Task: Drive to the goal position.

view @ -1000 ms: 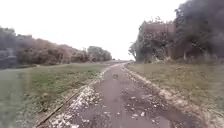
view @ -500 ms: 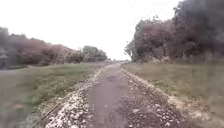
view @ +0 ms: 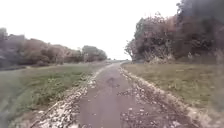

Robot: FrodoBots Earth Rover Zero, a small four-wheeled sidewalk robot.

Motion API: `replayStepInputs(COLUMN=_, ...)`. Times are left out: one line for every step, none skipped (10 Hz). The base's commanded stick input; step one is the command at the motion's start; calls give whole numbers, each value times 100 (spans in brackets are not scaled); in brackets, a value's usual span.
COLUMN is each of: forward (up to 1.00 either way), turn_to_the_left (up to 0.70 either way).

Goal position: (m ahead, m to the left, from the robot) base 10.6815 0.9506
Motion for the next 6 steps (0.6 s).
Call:
replayStepInputs(forward=100, turn_to_the_left=0)
replayStepInputs(forward=100, turn_to_the_left=0)
replayStepInputs(forward=100, turn_to_the_left=0)
replayStepInputs(forward=100, turn_to_the_left=0)
replayStepInputs(forward=100, turn_to_the_left=0)
replayStepInputs(forward=100, turn_to_the_left=0)
